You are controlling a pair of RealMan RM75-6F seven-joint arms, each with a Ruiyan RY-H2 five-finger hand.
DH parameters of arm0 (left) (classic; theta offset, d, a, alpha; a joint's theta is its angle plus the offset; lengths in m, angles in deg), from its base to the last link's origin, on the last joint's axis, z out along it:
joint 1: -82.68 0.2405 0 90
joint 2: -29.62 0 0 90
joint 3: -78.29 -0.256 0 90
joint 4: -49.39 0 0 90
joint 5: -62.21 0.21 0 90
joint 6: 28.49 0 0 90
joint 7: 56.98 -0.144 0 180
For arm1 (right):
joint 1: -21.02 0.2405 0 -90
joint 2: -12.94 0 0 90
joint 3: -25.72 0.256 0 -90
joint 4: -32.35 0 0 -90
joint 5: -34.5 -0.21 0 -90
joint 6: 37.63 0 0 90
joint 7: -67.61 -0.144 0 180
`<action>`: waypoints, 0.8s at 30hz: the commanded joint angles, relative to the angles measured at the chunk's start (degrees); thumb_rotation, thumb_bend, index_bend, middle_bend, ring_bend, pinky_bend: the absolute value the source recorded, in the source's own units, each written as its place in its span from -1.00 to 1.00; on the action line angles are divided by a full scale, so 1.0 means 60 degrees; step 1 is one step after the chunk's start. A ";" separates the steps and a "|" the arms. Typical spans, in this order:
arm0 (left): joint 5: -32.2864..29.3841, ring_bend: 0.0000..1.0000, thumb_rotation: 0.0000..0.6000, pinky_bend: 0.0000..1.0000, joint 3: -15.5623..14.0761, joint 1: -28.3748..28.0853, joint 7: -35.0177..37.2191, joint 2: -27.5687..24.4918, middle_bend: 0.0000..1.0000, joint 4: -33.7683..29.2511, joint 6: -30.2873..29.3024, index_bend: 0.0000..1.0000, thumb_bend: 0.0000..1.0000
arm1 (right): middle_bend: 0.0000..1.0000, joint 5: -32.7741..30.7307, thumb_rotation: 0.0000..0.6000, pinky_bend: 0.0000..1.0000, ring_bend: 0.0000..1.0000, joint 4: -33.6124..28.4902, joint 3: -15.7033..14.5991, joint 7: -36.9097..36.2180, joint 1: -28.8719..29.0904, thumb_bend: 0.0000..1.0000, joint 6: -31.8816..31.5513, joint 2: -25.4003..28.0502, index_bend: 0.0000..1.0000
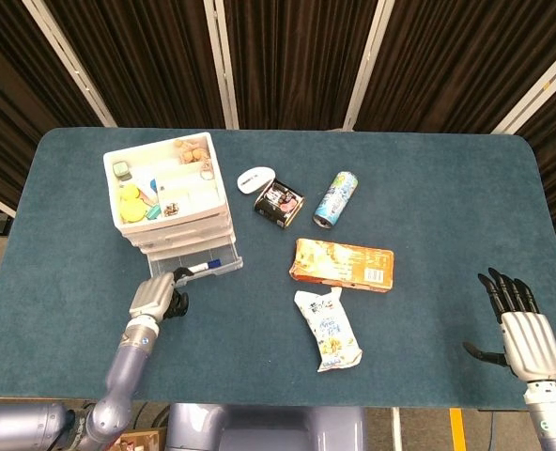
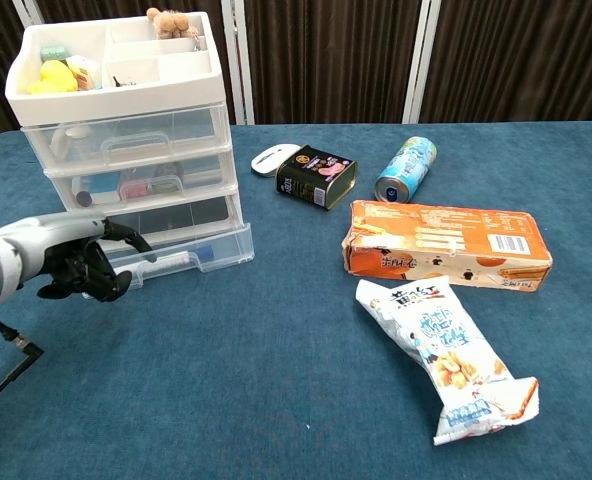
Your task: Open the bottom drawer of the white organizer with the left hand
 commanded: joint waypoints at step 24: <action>0.6537 -0.97 1.00 -0.58 -0.3378 0.1417 -0.0629 -0.1811 -0.90 0.0067 -0.2285 -0.94 -0.87 | -1.00 -0.0053 1.00 -0.91 -1.00 0.0064 0.0045 0.0111 -0.0017 -0.85 -0.0059 -0.0021 -1.00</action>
